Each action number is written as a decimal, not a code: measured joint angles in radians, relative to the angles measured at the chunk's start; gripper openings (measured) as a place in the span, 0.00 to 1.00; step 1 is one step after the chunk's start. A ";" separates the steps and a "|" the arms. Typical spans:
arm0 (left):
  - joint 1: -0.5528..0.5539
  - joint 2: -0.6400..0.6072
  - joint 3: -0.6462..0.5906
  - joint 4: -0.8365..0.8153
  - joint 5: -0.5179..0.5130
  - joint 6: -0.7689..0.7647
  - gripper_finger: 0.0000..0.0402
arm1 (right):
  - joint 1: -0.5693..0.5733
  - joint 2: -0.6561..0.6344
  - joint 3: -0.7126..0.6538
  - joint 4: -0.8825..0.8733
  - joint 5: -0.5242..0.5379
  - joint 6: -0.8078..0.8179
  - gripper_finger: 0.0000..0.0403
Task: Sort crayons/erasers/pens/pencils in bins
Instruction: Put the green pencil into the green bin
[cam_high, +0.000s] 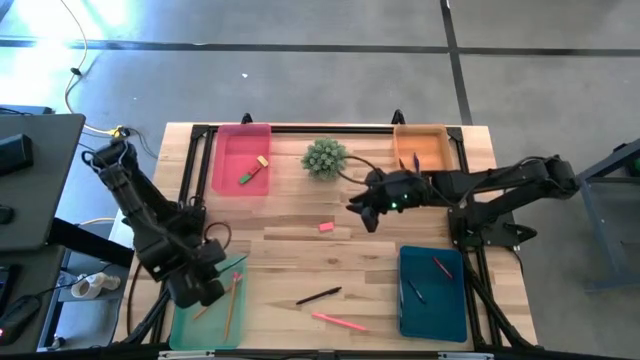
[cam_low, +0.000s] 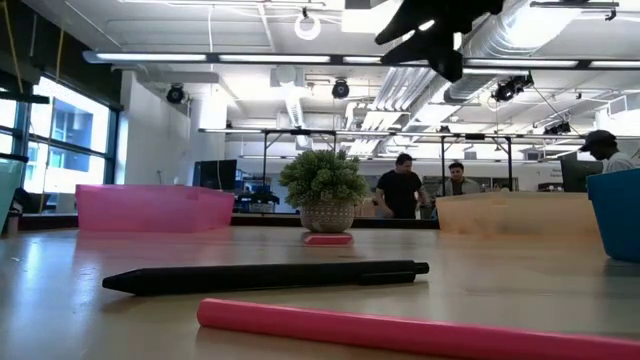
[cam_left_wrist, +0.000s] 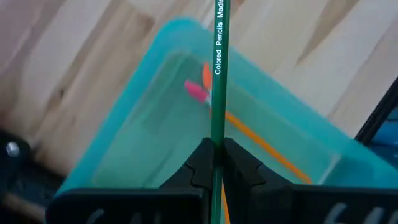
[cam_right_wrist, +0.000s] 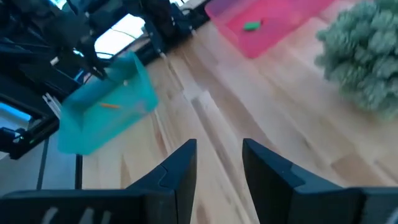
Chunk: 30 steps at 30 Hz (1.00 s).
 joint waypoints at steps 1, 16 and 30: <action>-0.023 0.006 0.000 -0.004 0.004 -0.028 0.01 | -0.013 0.000 0.000 0.009 -0.011 -0.014 0.30; -0.149 0.141 0.000 -0.010 0.056 -0.151 0.01 | -0.087 0.113 0.100 0.040 -0.077 -0.210 0.30; -0.125 0.192 0.000 0.021 0.052 -0.066 0.12 | -0.091 0.348 0.325 -0.228 -0.161 -0.341 0.30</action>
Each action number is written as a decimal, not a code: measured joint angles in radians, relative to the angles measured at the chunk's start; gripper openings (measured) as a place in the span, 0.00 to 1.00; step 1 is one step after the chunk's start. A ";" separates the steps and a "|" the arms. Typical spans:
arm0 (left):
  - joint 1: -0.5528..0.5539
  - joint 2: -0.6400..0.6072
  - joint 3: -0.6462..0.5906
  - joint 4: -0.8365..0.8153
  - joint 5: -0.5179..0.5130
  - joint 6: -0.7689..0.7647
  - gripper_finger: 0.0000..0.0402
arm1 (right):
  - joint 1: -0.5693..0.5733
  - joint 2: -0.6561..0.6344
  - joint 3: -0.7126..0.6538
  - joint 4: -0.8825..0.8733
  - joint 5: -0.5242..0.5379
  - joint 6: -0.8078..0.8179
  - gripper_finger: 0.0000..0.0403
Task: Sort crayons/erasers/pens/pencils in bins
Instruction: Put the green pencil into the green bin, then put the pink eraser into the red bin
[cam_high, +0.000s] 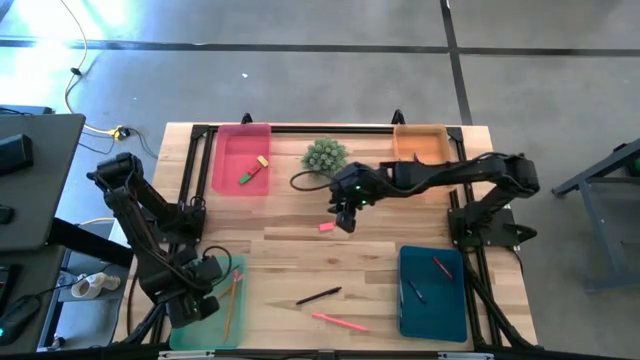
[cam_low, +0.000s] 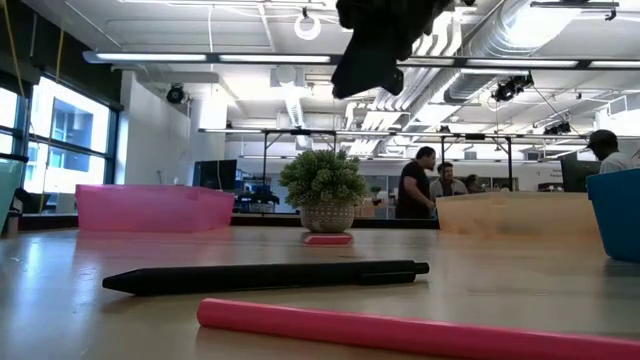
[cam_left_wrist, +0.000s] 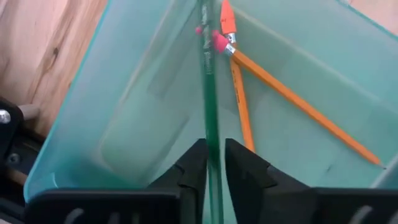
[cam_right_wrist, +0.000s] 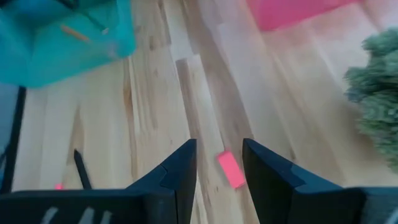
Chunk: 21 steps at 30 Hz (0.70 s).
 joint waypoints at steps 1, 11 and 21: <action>0.000 0.000 0.000 0.000 -0.003 0.006 0.14 | 0.000 0.015 0.012 -0.012 -0.004 -0.010 0.30; 0.000 -0.022 0.000 -0.005 0.003 0.028 0.31 | 0.004 0.193 0.214 -0.194 -0.006 -0.138 0.32; 0.033 -0.200 0.000 -0.108 -0.068 0.088 0.32 | 0.003 0.347 0.332 -0.324 -0.005 -0.340 0.39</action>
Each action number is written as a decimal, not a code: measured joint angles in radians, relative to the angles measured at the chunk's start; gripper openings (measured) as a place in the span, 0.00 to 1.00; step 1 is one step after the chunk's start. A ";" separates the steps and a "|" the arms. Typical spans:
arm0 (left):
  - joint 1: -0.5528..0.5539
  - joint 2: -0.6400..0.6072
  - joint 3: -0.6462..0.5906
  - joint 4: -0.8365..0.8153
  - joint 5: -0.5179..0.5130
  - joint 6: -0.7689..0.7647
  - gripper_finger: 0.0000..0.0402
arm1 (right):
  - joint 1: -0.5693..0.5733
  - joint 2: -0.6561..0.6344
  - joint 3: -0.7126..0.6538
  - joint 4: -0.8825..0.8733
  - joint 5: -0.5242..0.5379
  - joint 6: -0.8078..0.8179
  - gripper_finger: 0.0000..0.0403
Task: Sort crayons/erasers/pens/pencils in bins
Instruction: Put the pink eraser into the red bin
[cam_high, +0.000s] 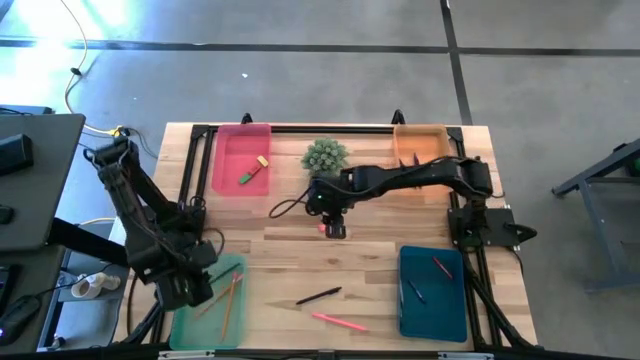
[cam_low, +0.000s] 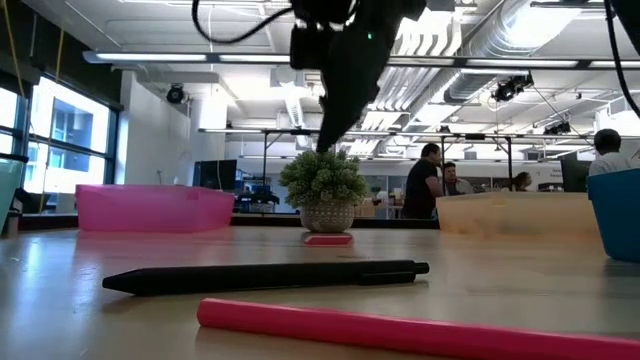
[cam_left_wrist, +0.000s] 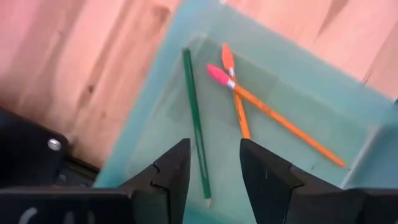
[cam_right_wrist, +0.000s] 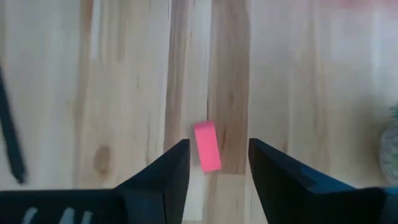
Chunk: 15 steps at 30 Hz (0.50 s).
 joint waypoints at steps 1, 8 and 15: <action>0.008 -0.022 0.000 -0.011 -0.012 0.008 0.32 | 0.000 0.012 0.000 -0.009 0.000 -0.017 0.40; 0.088 -0.174 0.000 -0.048 -0.157 0.032 0.32 | 0.000 0.076 0.000 -0.019 -0.015 -0.098 0.43; 0.208 -0.280 0.000 -0.061 -0.274 0.089 0.32 | 0.000 0.120 0.000 -0.020 -0.031 -0.123 0.46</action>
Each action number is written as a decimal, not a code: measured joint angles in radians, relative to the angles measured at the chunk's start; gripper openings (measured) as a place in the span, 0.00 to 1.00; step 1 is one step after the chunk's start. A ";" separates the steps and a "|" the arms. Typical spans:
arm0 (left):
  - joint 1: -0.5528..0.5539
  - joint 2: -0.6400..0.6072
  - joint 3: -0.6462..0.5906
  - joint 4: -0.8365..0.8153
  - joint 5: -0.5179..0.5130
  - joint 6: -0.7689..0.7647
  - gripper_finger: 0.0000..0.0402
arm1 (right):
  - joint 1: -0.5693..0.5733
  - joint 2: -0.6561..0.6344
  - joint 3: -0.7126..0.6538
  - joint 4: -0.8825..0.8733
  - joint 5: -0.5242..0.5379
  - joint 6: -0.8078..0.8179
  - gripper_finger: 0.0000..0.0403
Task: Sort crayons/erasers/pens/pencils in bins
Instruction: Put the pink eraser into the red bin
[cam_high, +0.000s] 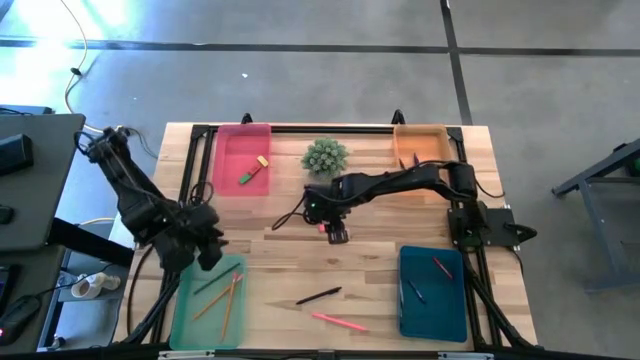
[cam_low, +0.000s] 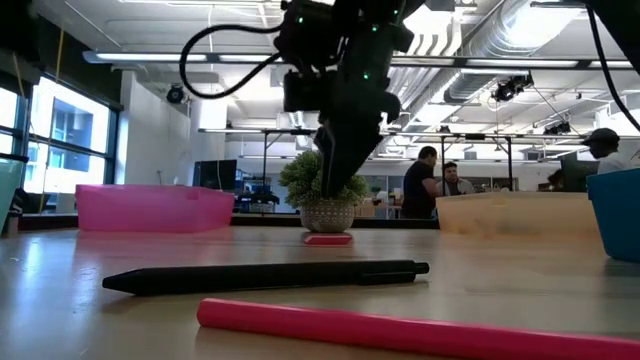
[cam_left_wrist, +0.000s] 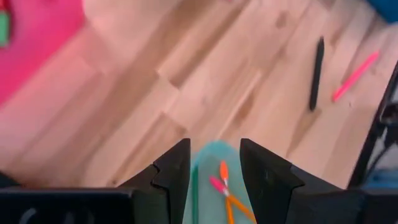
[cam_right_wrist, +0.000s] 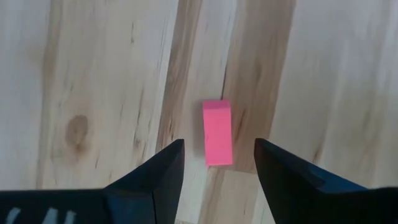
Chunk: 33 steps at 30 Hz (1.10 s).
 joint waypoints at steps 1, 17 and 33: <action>0.018 -0.010 0.000 0.000 -0.017 0.019 0.32 | 0.000 0.008 0.000 0.005 0.000 -0.006 0.47; 0.253 -0.034 0.000 0.002 -0.053 0.234 0.32 | -0.008 0.119 0.000 0.023 -0.001 -0.028 0.50; 0.371 -0.034 0.000 0.001 0.106 0.216 0.32 | -0.009 0.144 0.003 0.027 0.031 0.064 0.25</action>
